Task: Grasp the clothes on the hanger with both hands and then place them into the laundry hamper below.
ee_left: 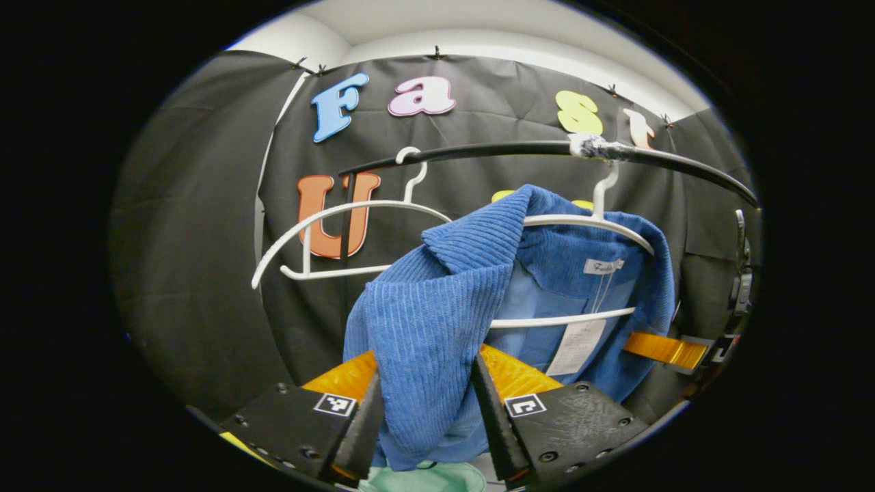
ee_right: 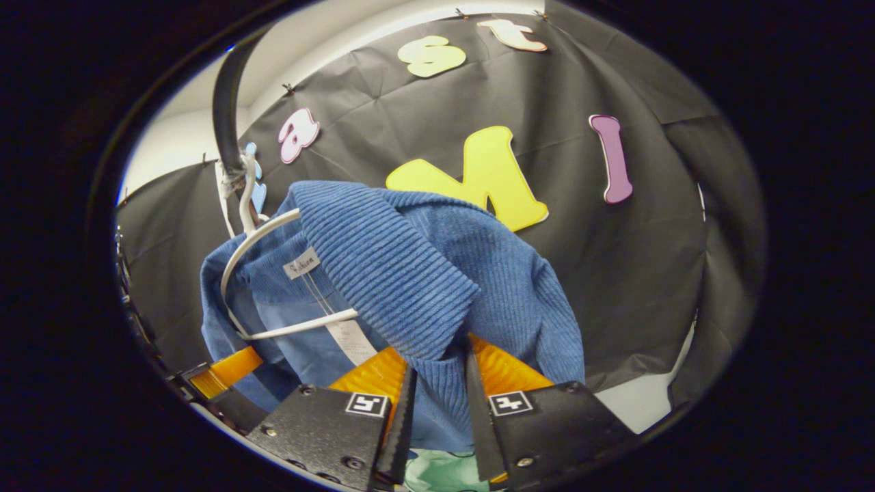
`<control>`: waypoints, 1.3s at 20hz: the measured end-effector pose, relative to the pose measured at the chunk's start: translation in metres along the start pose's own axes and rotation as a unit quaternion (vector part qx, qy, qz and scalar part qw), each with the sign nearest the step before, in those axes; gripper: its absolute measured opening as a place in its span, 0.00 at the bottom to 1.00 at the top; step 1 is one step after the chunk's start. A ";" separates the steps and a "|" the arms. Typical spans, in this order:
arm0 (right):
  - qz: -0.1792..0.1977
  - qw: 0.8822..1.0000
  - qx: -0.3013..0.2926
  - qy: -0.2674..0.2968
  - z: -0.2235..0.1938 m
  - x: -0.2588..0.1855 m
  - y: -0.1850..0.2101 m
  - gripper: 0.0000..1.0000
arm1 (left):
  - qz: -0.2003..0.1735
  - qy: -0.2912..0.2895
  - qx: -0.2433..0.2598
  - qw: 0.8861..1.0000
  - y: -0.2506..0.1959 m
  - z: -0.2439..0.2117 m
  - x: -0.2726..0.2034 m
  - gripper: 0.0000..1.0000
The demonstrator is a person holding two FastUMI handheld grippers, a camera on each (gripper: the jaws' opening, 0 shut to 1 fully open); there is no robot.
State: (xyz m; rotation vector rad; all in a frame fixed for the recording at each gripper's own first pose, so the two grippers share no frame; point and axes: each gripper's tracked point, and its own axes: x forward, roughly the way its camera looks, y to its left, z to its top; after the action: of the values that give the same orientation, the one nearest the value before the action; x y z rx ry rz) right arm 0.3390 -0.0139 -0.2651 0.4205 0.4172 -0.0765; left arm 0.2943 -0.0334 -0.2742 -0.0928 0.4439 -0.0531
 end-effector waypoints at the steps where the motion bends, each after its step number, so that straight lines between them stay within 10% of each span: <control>1: 0.005 1.000 0.002 -0.002 0.003 -0.002 -0.002 0.35 | -0.003 0.004 -0.004 1.000 -0.002 -0.001 0.001 0.50; 5: 0.021 0.999 0.022 -0.018 0.017 -0.007 -0.011 0.19 | -0.019 0.004 -0.020 1.000 -0.006 0.004 -0.002 0.02; 18: 0.081 0.974 0.185 -0.107 0.088 -0.023 -0.041 0.09 | -0.032 -0.029 -0.043 0.998 0.026 0.049 -0.015 0.10; 26: 0.107 0.970 0.177 -0.127 0.117 -0.033 -0.043 0.07 | -0.053 -0.021 -0.052 0.997 0.042 0.064 -0.012 0.06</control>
State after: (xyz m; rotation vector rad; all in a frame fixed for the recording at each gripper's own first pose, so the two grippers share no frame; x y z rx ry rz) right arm 0.3463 -0.1017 -0.1709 0.7954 0.1014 0.0067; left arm 0.3121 0.0139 -0.2157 -0.2185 0.3999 -0.1316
